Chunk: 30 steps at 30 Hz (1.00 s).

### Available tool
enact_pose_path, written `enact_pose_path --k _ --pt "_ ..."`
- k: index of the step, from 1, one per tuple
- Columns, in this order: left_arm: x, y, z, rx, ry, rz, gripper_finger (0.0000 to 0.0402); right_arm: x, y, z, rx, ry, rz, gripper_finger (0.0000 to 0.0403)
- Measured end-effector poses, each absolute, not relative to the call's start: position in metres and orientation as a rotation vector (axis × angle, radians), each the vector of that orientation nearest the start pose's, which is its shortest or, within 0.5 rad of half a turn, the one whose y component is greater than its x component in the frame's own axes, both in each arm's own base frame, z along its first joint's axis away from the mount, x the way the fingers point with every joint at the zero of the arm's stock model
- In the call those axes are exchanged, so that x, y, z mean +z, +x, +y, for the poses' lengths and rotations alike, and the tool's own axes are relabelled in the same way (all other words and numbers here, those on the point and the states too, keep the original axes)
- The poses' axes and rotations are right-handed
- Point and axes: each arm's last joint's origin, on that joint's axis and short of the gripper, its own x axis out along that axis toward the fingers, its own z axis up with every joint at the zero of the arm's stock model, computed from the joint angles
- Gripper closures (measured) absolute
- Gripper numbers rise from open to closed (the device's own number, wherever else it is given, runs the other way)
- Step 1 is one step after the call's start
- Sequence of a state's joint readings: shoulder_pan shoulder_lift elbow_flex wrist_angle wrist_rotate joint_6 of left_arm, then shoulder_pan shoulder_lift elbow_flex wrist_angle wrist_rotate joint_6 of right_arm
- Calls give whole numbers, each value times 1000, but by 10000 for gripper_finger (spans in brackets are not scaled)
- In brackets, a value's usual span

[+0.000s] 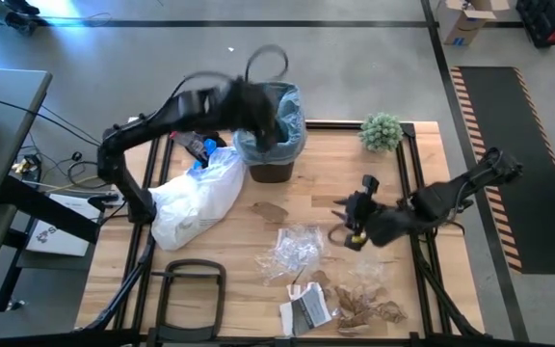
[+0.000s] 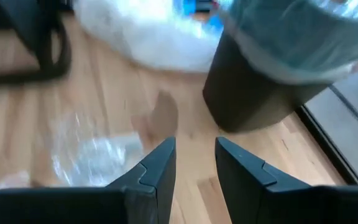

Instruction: Place trash/remove bag and relplace

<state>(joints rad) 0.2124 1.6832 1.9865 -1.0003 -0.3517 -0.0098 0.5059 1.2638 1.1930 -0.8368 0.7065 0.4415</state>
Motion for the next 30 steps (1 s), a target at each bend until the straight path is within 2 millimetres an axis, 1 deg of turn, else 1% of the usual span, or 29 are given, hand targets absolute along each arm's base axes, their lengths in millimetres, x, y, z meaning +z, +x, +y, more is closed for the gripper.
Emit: enact_pose_path --k 2,4,6,8,10,12,13,15,16,18,20,23,27,30 --pt "433 326 46 490 53 726 401 301 220 107 -331 -110 704 304" --pt "427 323 9 457 69 750 401 274 220 113 -289 -71 702 304" --pt "418 319 -25 442 60 756 401 250 223 117 -194 6 683 302" --pt "405 317 -58 425 27 756 401 230 226 118 -81 89 643 294" --pt "388 313 -90 411 -3 763 401 218 228 116 0 154 586 278" --pt "368 311 -118 413 -30 740 401 208 227 113 38 185 571 253" --pt "356 309 -130 420 -35 729 401 206 227 112 53 188 580 239" --pt "333 305 -148 448 -47 709 401 208 227 113 122 176 593 209" --pt "323 303 -154 460 -61 695 401 211 227 116 181 168 605 194" --pt "306 298 -162 481 -90 687 401 222 227 126 314 173 624 169" --pt "292 295 -164 497 -121 685 401 232 222 140 421 172 672 153" --pt "277 294 -161 531 -146 689 401 239 206 162 499 147 769 145" --pt "269 297 -155 551 -157 681 401 242 184 191 568 133 796 144" --pt "267 300 -152 560 -174 669 401 231 176 208 547 133 831 143"
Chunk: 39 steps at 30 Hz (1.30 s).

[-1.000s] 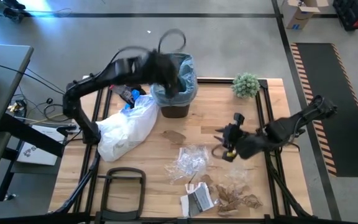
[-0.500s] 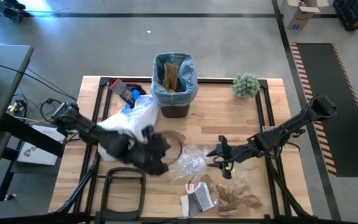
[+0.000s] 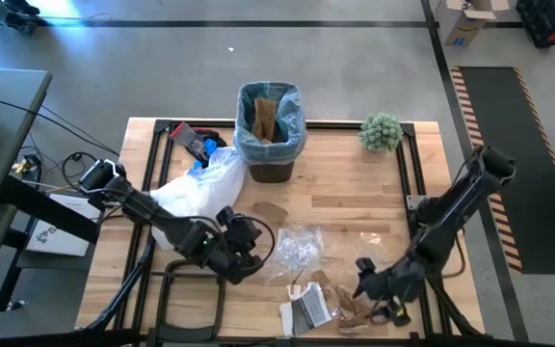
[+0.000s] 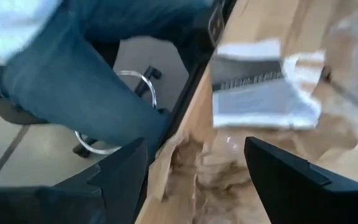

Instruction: Place trash/remove bag and relplace

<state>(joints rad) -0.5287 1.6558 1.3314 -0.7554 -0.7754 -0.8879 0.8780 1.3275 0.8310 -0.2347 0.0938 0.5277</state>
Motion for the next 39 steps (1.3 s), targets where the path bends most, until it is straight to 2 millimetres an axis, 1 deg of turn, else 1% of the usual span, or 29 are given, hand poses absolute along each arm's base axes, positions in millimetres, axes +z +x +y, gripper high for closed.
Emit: enact_pose_path --k 4,7,11,14,16,19,21,23,24,27,30,31,32,35,36,39 --pt "264 301 -149 568 -173 675 401 208 181 227 541 151 871 143" --pt "263 301 -148 571 -172 679 401 191 189 242 587 163 863 143" --pt "263 301 -147 574 -171 679 401 166 192 253 626 98 910 143" --pt "263 302 -146 577 -174 678 401 145 188 253 570 -26 975 143" --pt "263 302 -145 579 -173 679 401 129 183 249 487 -130 1042 143" --pt "263 302 -145 580 -174 678 401 115 181 243 338 -180 1097 144" --pt "263 302 -145 578 -176 679 401 110 181 240 279 -197 1119 152" --pt "263 302 -145 580 -175 677 401 109 181 238 249 -211 1115 175" --pt "263 302 -145 580 -176 677 401 108 182 237 241 -213 1112 193" --pt "264 302 -145 580 -179 673 401 108 187 233 218 -208 1120 271" --pt "265 303 -145 576 -189 663 401 109 189 229 202 -200 1122 367" --pt "266 303 -145 575 -190 664 401 111 189 227 200 -197 1127 383" --pt "269 304 -146 570 -189 663 401 116 189 224 198 -191 1132 388" --pt "285 304 -153 526 -164 635 401 136 184 208 167 -178 1175 392" --pt "292 304 -156 512 -152 618 401 149 183 203 157 -175 1177 396" --pt "310 303 -164 488 -85 567 401 196 185 188 142 -115 1110 400"
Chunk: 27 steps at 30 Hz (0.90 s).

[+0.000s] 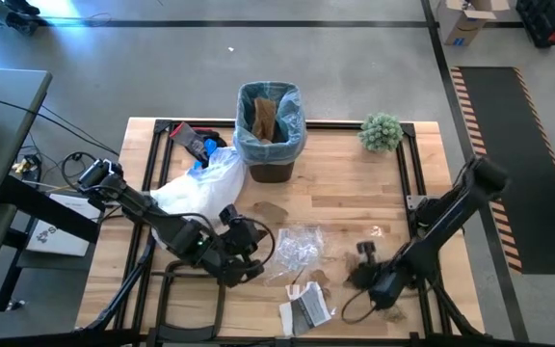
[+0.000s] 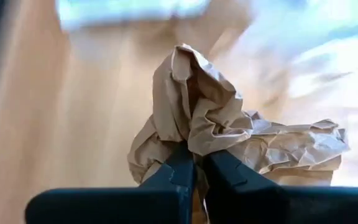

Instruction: Place trash/remove bag and relplace

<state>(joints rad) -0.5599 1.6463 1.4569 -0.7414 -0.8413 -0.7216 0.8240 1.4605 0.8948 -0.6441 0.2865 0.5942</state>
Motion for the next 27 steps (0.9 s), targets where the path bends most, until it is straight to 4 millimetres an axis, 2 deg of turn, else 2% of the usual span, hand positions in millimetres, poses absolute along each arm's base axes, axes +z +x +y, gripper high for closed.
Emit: enact_pose_path --k 3,8,12,14,17,20,23,27 --pt "325 300 -172 491 -20 508 401 240 191 171 160 -120 972 401" --pt "349 289 -187 503 46 412 401 324 213 141 96 -244 507 402" --pt "373 271 -201 498 84 326 401 378 238 110 65 -381 117 402" --pt "383 261 -206 507 106 282 401 396 250 90 50 -427 -64 402" --pt "392 245 -212 535 150 227 401 410 270 50 -2 -445 -279 403" --pt "394 236 -218 558 174 192 401 412 288 0 -66 -381 -406 403" --pt "395 232 -221 571 182 172 401 398 308 -49 -84 -285 -467 403" --pt "395 230 -223 566 183 168 401 377 340 -101 -70 -150 -486 402"
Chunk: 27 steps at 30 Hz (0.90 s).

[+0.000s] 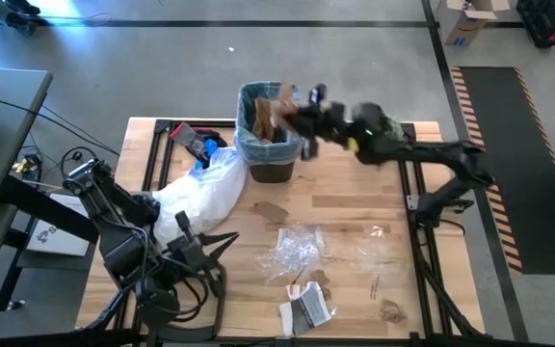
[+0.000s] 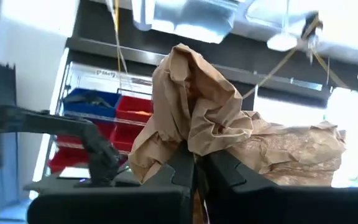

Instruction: Place trash/remove bag and relplace

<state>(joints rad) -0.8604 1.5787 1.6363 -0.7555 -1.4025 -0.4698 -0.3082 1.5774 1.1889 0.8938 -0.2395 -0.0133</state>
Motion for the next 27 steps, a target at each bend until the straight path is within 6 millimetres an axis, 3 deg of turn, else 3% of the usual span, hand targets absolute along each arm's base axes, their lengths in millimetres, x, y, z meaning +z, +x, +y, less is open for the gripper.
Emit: enact_pose_path --k 5,10,14,17,22,27 --pt "395 229 -223 567 181 168 401 368 383 -145 -55 -39 -430 372" --pt "394 228 -224 554 162 168 401 369 408 -161 58 10 -246 300" --pt "394 225 -227 542 163 168 401 374 409 -165 112 18 -58 256" --pt "394 223 -229 531 151 165 401 384 404 -166 80 -5 35 244" --pt "394 221 -232 521 143 162 401 402 390 -165 -213 -76 221 250" --pt "394 221 -232 521 141 161 401 389 382 -168 -459 -114 456 266"
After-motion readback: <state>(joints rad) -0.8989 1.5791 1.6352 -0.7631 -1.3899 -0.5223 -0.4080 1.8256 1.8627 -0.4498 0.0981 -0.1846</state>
